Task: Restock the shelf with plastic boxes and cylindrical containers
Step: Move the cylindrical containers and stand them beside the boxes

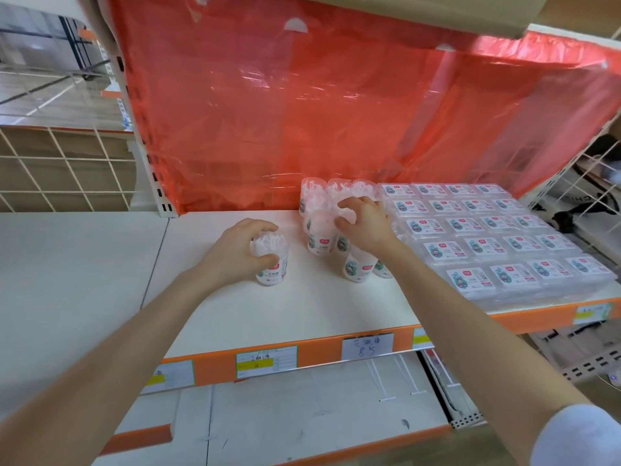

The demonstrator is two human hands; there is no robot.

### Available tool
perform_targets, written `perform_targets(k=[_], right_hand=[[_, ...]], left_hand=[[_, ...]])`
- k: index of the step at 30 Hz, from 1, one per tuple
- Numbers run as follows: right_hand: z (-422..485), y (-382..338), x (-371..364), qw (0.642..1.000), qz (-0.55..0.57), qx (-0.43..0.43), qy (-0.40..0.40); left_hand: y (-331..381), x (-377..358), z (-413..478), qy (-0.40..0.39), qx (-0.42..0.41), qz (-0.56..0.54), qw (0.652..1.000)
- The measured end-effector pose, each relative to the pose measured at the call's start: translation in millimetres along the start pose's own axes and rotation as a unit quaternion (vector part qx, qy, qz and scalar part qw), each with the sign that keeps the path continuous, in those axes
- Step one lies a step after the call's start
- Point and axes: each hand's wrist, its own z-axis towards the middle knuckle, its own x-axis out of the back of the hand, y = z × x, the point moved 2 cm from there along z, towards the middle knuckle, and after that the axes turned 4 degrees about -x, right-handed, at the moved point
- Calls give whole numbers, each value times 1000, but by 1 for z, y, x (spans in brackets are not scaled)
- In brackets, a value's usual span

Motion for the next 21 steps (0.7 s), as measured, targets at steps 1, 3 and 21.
perform_targets(k=[1, 3, 21], right_hand=[[-2, 5, 2, 1000, -10, 2, -2], [-6, 15, 4, 999, -32, 12, -4], [-17, 47, 4, 994, -95, 52, -5]], left_hand=[[4, -4, 2, 0, -2, -7, 1000], [10, -12, 6, -1, -10, -13, 1000], [49, -70, 18, -1, -12, -21, 1000]])
